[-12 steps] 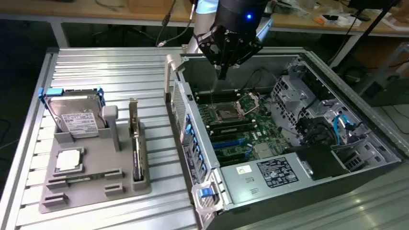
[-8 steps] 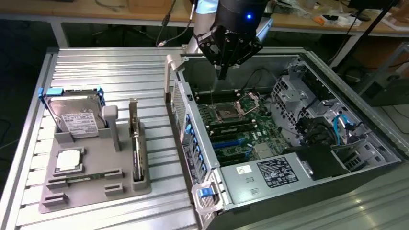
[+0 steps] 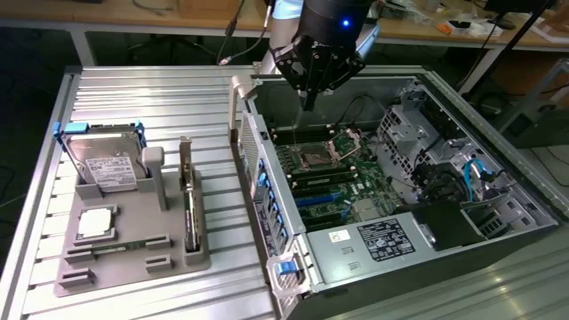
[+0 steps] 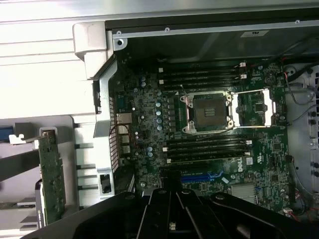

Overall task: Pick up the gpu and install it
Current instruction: 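Reach for the gpu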

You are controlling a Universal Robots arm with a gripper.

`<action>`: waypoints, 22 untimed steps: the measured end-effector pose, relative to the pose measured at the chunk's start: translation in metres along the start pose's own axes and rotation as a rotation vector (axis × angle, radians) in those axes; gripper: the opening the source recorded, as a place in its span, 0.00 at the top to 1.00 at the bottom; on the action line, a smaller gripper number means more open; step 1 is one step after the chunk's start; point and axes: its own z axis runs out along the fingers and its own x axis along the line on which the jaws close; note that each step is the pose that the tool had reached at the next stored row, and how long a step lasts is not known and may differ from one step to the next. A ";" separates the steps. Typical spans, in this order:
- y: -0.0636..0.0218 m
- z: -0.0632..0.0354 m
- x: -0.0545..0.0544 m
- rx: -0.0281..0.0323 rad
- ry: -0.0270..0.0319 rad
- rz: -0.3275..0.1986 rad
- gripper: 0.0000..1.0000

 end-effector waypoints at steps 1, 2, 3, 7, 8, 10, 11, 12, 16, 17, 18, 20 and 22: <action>0.0000 0.0000 0.000 0.0000 0.0000 0.000 0.89; -0.0001 0.0000 0.001 -0.0001 -0.0001 0.000 0.89; -0.0002 -0.0001 0.003 0.0000 0.0000 0.000 0.89; -0.0008 -0.0003 0.011 -0.0001 -0.0005 0.000 0.89; -0.0009 -0.0003 0.012 -0.0001 -0.0006 0.000 0.89; -0.0011 -0.0004 0.015 -0.0001 -0.0008 0.000 0.89; -0.0012 -0.0005 0.016 -0.0001 -0.0008 0.000 0.89; -0.0013 -0.0005 0.018 0.0000 -0.0009 0.000 0.89; -0.0018 -0.0006 0.023 -0.0001 -0.0013 0.000 0.89; -0.0019 -0.0007 0.025 -0.0002 -0.0015 0.000 0.89; -0.0020 -0.0007 0.026 -0.0001 -0.0016 0.000 0.89; -0.0022 -0.0008 0.029 -0.0003 -0.0019 0.000 0.89; -0.0023 -0.0008 0.031 -0.0003 -0.0021 0.000 0.89</action>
